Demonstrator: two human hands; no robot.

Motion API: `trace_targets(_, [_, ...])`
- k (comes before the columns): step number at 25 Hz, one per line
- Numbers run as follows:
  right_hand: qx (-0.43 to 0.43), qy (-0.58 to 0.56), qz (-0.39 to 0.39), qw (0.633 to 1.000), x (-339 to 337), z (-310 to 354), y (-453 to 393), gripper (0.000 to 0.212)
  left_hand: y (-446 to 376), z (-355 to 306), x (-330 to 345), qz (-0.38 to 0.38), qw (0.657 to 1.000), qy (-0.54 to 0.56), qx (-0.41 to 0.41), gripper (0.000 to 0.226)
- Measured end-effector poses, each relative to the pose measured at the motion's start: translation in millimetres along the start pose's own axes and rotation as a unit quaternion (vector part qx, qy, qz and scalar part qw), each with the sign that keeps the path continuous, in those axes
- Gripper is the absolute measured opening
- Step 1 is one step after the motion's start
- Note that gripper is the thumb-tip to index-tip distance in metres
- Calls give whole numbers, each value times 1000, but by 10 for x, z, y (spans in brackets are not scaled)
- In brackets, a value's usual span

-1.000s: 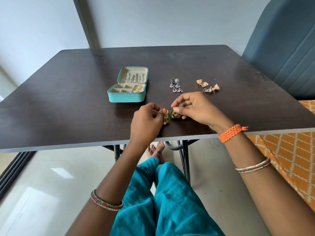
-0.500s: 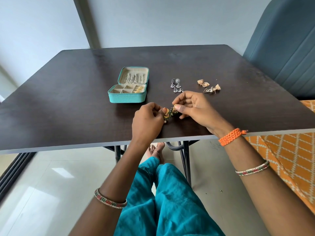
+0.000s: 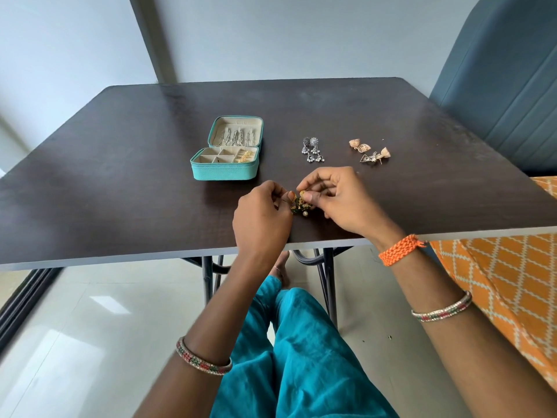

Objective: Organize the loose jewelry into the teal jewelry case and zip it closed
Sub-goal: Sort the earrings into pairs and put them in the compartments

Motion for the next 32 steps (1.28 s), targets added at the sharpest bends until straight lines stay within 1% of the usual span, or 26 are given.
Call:
trace_targets(3, [-12,21,-26,999,32,-12,-5,22,-5,-18,-9,-2,1000,-14,-6,11])
trace_targets(6, [-15,54,-47,997,31,-22,13,13,-23,-7,-10,-3,1000,8,-19,11])
trace_targets(8, [-4,64,-46,997,10,-40,2,12,-39,-3,-12,-2,999,16,-28,12])
trace_targets(10, [14,58,-29,998,-6,-60,-29,12,-55,9,-18,1,999,19,-34,11])
trace_targets(13, [36,-4,-21,999,-28,-89,-58,18,-83,42,-29,10,998,51,-32,13])
trace_targets(16, [54,-102,-53,992,-71,-109,-42,31,-100,89,-29,6,995,94,-33,15])
trace_targets(19, [63,-164,-84,981,-115,-110,-23,39,-84,109,-36,-2,993,117,-27,16])
trace_targets(21, [63,-197,-97,973,-153,-105,-6,41,-66,96,-48,0,989,144,-18,15])
trace_targets(23, [61,-200,-114,971,-248,-124,11,42,-57,72,-77,-1,984,180,-11,13])
trace_targets(25, [66,-184,-160,967,-451,-184,10,42,-38,1,-115,7,974,228,-2,13])
trace_targets(26, [73,-176,-200,961,-585,-243,-11,43,-34,-71,-140,16,967,253,10,13])
trace_targets(28, [88,-141,-295,941,-893,-394,-82,44,-72,-299,-172,42,955,287,60,10])
trace_targets(30, [94,-89,-350,928,-1137,-566,-178,40,-192,-557,-153,62,953,268,128,10])
trace_targets(32, [85,-30,-353,931,-1242,-698,-256,34,-390,-756,-26,83,959,199,183,12])
Point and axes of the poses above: each hand's wrist, its own y-axis away from the middle knuckle, its own x-axis out of the palm, z = x × y, the point moved 1 cm from there along -y, towards the middle knuckle, and after that the axes turned 6 degrees about -y, right-handed, at the moved point
